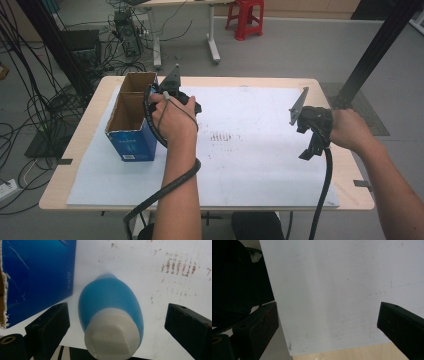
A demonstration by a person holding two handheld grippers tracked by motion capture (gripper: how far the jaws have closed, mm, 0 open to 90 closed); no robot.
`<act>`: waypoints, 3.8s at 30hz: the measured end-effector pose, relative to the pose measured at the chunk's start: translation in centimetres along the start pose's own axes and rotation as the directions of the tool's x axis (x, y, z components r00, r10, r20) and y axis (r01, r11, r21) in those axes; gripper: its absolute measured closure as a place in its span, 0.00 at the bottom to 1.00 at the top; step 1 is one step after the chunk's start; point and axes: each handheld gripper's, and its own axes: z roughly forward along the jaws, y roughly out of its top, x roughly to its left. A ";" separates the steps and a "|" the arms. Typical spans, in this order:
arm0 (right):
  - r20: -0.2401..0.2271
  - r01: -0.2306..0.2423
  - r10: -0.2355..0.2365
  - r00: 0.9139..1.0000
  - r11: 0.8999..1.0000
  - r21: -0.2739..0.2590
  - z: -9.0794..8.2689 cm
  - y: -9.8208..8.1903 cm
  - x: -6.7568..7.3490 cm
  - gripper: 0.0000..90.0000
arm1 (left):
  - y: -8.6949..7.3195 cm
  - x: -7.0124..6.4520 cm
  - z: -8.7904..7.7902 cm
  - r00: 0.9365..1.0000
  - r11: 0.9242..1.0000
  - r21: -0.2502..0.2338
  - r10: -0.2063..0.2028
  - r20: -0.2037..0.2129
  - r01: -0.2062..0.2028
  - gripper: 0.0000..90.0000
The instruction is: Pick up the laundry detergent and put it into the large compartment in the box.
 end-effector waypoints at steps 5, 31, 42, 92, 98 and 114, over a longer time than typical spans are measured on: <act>0.001 -0.002 0.002 1.000 1.000 -0.003 0.0 -0.1 0.0 0.04 | 0.0 0.0 0.1 1.000 1.000 0.000 -0.002 -0.001 0.002 0.07; 0.004 0.005 -0.005 1.000 1.000 0.007 0.0 0.4 0.1 0.04 | 0.0 -0.1 0.0 1.000 1.000 0.001 0.009 -0.013 -0.009 0.07; 0.005 0.004 -0.004 1.000 1.000 0.006 -0.1 0.4 0.2 0.04 | -0.1 -0.2 0.0 1.000 1.000 0.004 0.009 -0.014 -0.009 0.08; -0.008 0.004 -0.004 1.000 1.000 0.005 0.5 0.0 0.0 0.04 | -0.1 0.4 1.4 0.999 0.999 0.016 -0.045 -0.012 0.046 0.26; -0.007 0.005 -0.005 1.000 1.000 0.007 0.5 0.0 0.0 0.04 | -0.1 0.7 1.5 0.998 0.998 0.019 -0.066 0.000 0.066 0.34; -0.002 0.007 -0.007 1.000 1.000 0.009 0.5 -0.1 0.1 0.04 | -0.1 0.3 1.5 0.997 0.996 0.028 -0.081 -0.010 0.081 0.38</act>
